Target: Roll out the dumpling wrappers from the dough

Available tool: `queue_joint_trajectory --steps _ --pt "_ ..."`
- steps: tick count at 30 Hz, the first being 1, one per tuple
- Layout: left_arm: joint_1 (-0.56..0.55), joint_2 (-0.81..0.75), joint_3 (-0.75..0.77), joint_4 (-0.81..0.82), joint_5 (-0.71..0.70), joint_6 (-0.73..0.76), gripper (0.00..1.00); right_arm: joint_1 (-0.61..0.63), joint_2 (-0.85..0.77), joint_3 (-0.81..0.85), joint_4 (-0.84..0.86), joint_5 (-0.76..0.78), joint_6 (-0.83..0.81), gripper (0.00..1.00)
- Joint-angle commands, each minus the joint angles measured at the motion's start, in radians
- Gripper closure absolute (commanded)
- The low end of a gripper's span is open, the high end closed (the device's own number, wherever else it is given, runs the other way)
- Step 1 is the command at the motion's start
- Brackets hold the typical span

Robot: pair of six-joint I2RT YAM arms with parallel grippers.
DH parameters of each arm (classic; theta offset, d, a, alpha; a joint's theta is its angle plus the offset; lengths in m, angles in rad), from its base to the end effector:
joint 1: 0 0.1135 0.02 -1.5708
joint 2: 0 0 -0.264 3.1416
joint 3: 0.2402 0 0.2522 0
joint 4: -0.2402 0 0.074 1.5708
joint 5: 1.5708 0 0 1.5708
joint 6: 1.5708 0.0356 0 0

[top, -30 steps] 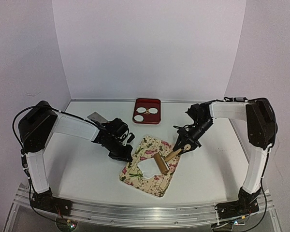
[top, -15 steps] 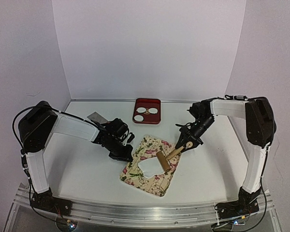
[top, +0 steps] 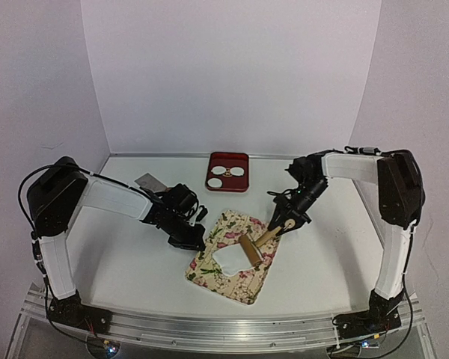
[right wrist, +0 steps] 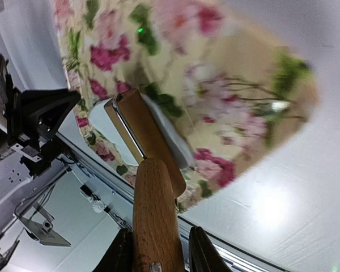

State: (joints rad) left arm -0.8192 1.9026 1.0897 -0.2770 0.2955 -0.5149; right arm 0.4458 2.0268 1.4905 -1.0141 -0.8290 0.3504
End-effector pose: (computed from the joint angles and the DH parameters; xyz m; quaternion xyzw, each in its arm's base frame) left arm 0.2437 -0.2759 0.1306 0.1803 0.9442 -0.2581 0.0966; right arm 0.3311 0.1873 0.1789 0.0477 -0.9140 -0.3748 0.1475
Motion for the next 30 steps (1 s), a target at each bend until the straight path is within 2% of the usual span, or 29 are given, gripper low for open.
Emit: queue_joint_trajectory --steps 1,6,9,13,14,16,22,25,30 --pt "0.005 -0.006 -0.032 -0.042 -0.073 -0.019 1.0 -0.006 0.109 -0.107 -0.093 0.554 0.041 1.0" --pt "0.005 -0.001 -0.021 -0.042 -0.072 -0.019 1.0 0.23 0.245 -0.034 -0.026 0.436 0.141 1.0" --pt "0.005 0.001 -0.023 -0.041 -0.07 -0.018 1.0 0.184 0.211 -0.036 -0.045 0.484 0.126 1.0" --pt "0.005 0.001 -0.027 -0.039 -0.07 -0.014 1.0 -0.001 0.113 -0.07 -0.095 0.571 0.051 1.0" --pt "0.005 0.001 -0.027 -0.037 -0.07 -0.013 1.0 -0.013 0.106 -0.067 -0.103 0.581 0.043 1.0" --pt "0.005 0.002 -0.022 -0.035 -0.07 -0.01 1.0 0.011 0.125 -0.067 -0.099 0.551 0.052 1.0" --pt "0.005 0.009 -0.01 -0.037 -0.068 -0.009 1.0 0.251 0.266 -0.01 -0.043 0.445 0.134 1.0" --pt "0.005 0.002 -0.022 -0.033 -0.07 -0.012 1.0 0.205 0.224 -0.027 -0.051 0.487 0.122 1.0" --pt "0.005 -0.015 -0.046 -0.025 -0.069 -0.018 1.0 -0.003 0.105 -0.074 -0.101 0.59 0.033 1.0"
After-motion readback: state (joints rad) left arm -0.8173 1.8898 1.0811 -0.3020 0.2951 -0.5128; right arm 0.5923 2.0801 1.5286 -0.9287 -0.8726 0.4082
